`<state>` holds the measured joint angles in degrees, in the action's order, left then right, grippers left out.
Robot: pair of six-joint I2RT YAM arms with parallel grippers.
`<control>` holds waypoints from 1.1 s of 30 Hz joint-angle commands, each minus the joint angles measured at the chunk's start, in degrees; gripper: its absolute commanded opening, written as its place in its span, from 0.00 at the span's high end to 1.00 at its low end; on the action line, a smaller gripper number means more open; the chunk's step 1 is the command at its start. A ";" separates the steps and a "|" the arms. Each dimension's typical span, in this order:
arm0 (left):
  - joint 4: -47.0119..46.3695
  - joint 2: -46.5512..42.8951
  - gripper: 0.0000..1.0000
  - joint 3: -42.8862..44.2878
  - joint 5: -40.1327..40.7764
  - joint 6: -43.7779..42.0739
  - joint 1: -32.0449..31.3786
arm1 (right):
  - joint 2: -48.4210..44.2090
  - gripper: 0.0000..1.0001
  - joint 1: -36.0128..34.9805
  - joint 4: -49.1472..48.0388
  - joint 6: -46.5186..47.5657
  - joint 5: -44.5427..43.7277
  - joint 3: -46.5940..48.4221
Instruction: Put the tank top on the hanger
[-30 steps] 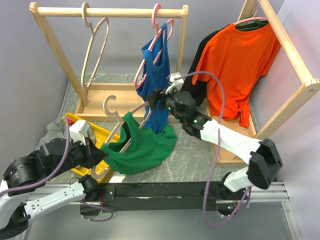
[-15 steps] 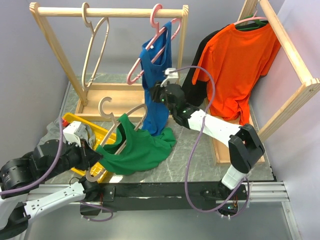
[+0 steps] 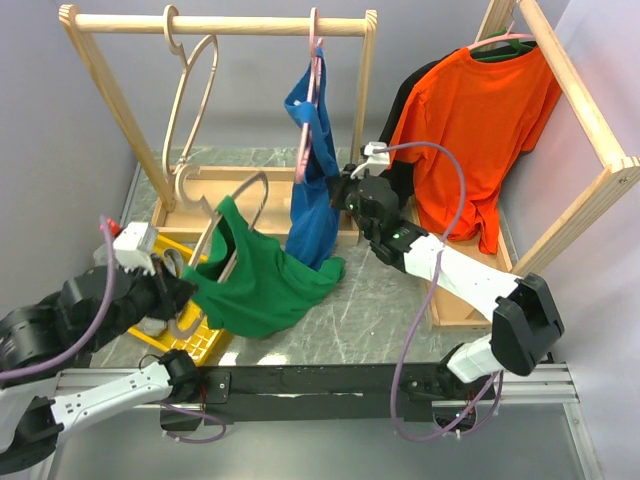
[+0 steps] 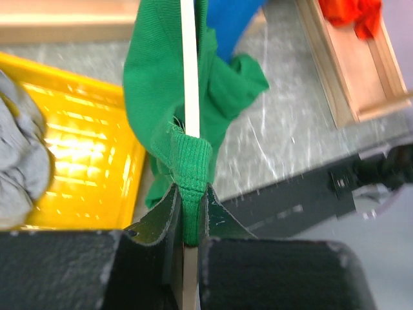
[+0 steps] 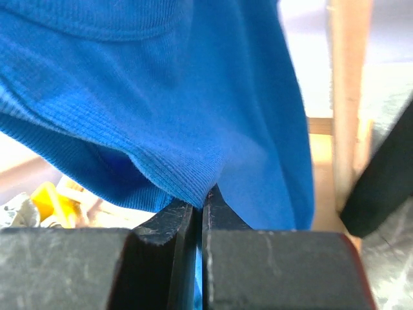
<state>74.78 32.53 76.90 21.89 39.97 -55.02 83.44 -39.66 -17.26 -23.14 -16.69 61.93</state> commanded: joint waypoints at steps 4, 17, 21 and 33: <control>-9.83 11.48 0.99 8.33 10.62 -6.11 -0.17 | -6.35 1.00 0.46 -0.06 -0.33 -3.44 -2.87; -10.62 26.61 0.99 29.79 20.47 -18.43 -0.26 | -7.32 1.00 1.95 0.91 0.11 -3.62 -3.84; -9.57 28.55 0.99 33.83 22.23 -20.89 -0.17 | -7.50 1.00 2.57 0.99 0.28 -3.53 -4.28; -8.78 29.16 0.99 40.60 23.46 -25.28 -0.26 | -7.94 1.00 3.71 1.70 0.81 -3.35 -4.45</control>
<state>68.86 61.32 114.10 42.94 17.80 -55.02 78.06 -36.73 -14.74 -22.87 -19.03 57.67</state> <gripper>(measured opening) 0.103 0.061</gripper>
